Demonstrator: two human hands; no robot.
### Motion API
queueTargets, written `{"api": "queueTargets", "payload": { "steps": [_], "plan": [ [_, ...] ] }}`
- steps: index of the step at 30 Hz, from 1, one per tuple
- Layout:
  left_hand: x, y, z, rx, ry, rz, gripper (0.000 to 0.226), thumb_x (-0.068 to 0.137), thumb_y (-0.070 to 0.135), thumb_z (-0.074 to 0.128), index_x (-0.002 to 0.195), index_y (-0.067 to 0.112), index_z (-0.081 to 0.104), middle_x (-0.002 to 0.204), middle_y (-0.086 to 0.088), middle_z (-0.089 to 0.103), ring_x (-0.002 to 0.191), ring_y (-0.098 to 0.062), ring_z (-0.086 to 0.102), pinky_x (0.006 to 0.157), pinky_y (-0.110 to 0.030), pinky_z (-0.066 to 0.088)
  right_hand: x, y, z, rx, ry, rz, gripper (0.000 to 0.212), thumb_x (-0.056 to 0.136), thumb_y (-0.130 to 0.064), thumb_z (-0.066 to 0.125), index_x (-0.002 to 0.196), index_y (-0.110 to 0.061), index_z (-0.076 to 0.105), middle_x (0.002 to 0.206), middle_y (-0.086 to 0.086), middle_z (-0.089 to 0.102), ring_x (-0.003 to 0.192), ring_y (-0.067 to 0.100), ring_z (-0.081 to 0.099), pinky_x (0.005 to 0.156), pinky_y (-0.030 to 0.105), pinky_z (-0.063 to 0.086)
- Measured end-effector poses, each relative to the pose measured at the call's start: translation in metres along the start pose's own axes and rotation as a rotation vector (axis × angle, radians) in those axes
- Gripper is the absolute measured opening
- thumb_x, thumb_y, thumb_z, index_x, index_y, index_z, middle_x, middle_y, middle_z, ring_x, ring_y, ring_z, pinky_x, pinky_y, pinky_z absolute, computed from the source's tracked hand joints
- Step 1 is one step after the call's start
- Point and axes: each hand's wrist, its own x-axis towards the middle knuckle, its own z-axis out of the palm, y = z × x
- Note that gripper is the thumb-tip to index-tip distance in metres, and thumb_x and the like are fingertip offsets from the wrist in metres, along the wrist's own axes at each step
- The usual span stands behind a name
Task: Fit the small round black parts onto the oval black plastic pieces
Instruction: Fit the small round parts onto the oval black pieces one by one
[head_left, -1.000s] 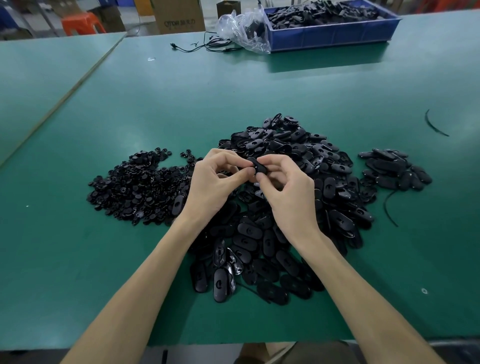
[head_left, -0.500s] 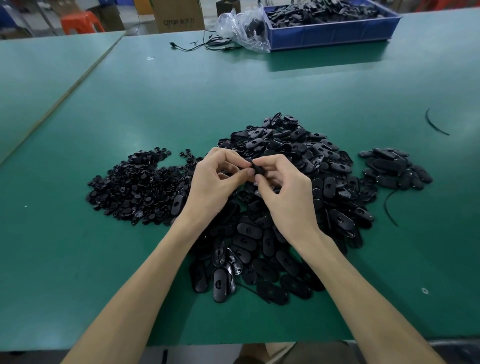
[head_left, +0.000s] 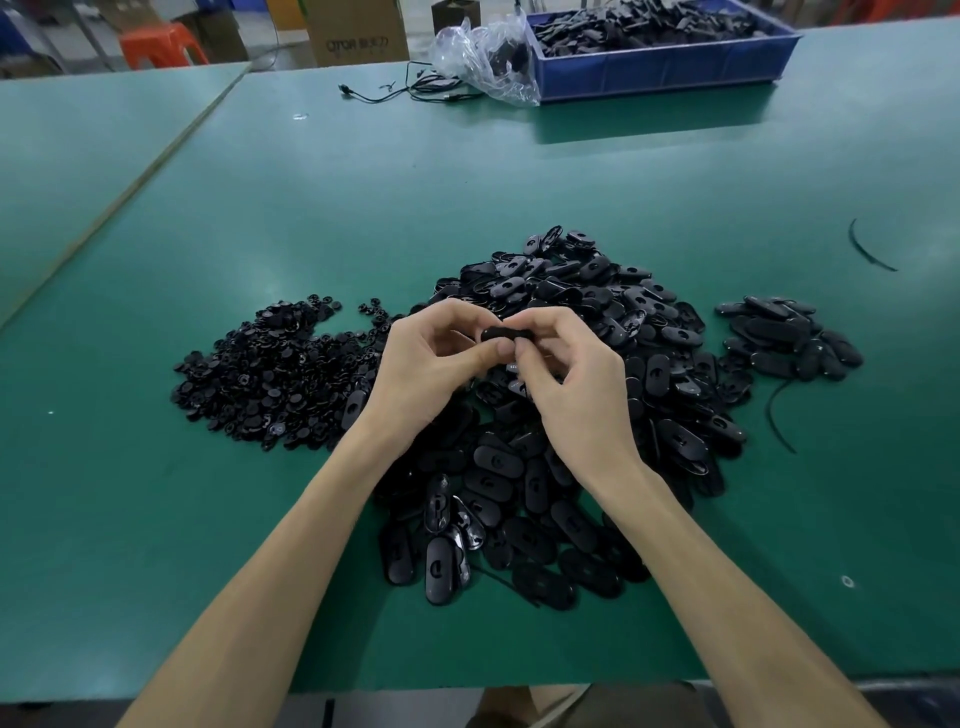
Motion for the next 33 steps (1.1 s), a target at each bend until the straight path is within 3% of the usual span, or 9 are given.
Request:
{"api": "queueTargets", "payload": {
  "steps": [2, 6, 9, 12, 16, 22, 25, 27, 33],
  "plan": [
    [-0.001, 0.001, 0.000, -0.051, 0.009, -0.009, 0.022, 0.081, 0.013, 0.086, 0.099, 0.008, 0.074, 0.082, -0.019, 0.065, 0.070, -0.015, 0.059, 0.063, -0.022, 0.050, 0.000, 0.000, 0.000, 0.021, 0.008, 0.017, 0.019, 0.101, -0.003, 0.065, 0.111, -0.018, 0.070, 0.108, 0.000, 0.075, 0.096, 0.010, 0.073, 0.084, 0.026, 0.060],
    [-0.001, 0.001, -0.001, -0.093, 0.042, -0.012, 0.024, 0.080, 0.012, 0.086, 0.102, 0.011, 0.076, 0.101, -0.024, 0.071, 0.088, -0.019, 0.068, 0.083, -0.046, 0.053, 0.001, 0.001, -0.001, 0.051, 0.031, 0.056, 0.013, 0.098, -0.008, 0.071, 0.107, -0.017, 0.069, 0.105, 0.000, 0.075, 0.093, 0.010, 0.075, 0.085, 0.032, 0.062],
    [-0.001, 0.000, -0.002, -0.149, 0.026, -0.003, 0.025, 0.082, 0.013, 0.084, 0.107, 0.013, 0.078, 0.100, -0.018, 0.073, 0.093, -0.018, 0.068, 0.091, -0.036, 0.056, 0.001, 0.001, -0.001, 0.075, 0.028, 0.055, 0.008, 0.098, -0.012, 0.072, 0.104, -0.017, 0.070, 0.096, -0.005, 0.077, 0.092, 0.012, 0.076, 0.085, 0.039, 0.063],
    [0.001, -0.001, -0.005, -0.200, 0.016, -0.013, 0.027, 0.086, 0.010, 0.081, 0.113, 0.013, 0.077, 0.097, 0.002, 0.074, 0.095, -0.011, 0.066, 0.089, -0.026, 0.053, 0.001, 0.001, 0.001, 0.090, 0.027, 0.061, 0.005, 0.100, -0.017, 0.070, 0.103, -0.021, 0.072, 0.094, -0.007, 0.077, 0.090, 0.015, 0.075, 0.084, 0.045, 0.063],
    [0.001, 0.000, -0.005, -0.235, 0.011, -0.021, 0.029, 0.087, 0.007, 0.079, 0.115, 0.010, 0.073, 0.097, 0.003, 0.076, 0.091, -0.010, 0.070, 0.084, -0.021, 0.053, 0.002, 0.001, 0.001, 0.100, 0.050, 0.062, 0.004, 0.100, -0.022, 0.068, 0.099, -0.022, 0.072, 0.088, -0.008, 0.078, 0.082, 0.012, 0.076, 0.080, 0.041, 0.064],
    [-0.001, 0.004, -0.002, -0.138, -0.028, 0.039, 0.023, 0.087, 0.005, 0.079, 0.109, 0.008, 0.076, 0.105, -0.014, 0.075, 0.097, -0.022, 0.069, 0.093, -0.042, 0.056, 0.002, -0.002, 0.000, 0.175, 0.024, 0.083, 0.007, 0.104, -0.022, 0.065, 0.103, -0.015, 0.065, 0.088, -0.001, 0.079, 0.080, 0.015, 0.078, 0.066, 0.024, 0.058],
    [-0.002, 0.004, 0.002, -0.085, -0.067, 0.067, 0.023, 0.091, 0.001, 0.075, 0.114, 0.002, 0.074, 0.113, -0.018, 0.073, 0.099, -0.021, 0.069, 0.086, -0.034, 0.059, 0.002, -0.001, 0.001, 0.186, 0.030, 0.085, 0.006, 0.105, -0.019, 0.064, 0.106, -0.012, 0.065, 0.089, 0.000, 0.079, 0.079, 0.015, 0.078, 0.066, 0.024, 0.059],
    [-0.003, 0.004, 0.004, -0.056, -0.076, 0.063, 0.024, 0.090, 0.001, 0.075, 0.114, 0.002, 0.074, 0.118, -0.022, 0.066, 0.097, -0.021, 0.066, 0.086, -0.039, 0.061, 0.001, 0.000, 0.001, 0.197, 0.040, 0.089, 0.006, 0.105, -0.016, 0.064, 0.106, -0.010, 0.067, 0.089, -0.001, 0.079, 0.080, 0.014, 0.078, 0.067, 0.023, 0.060],
    [-0.004, 0.002, 0.005, -0.034, -0.067, 0.043, 0.022, 0.092, 0.007, 0.076, 0.114, 0.008, 0.072, 0.112, -0.010, 0.073, 0.098, -0.026, 0.066, 0.091, -0.052, 0.056, 0.000, 0.000, 0.000, 0.210, 0.052, 0.095, 0.006, 0.104, -0.014, 0.065, 0.104, -0.009, 0.068, 0.092, 0.000, 0.079, 0.085, 0.013, 0.077, 0.072, 0.023, 0.061]
  ]
}}
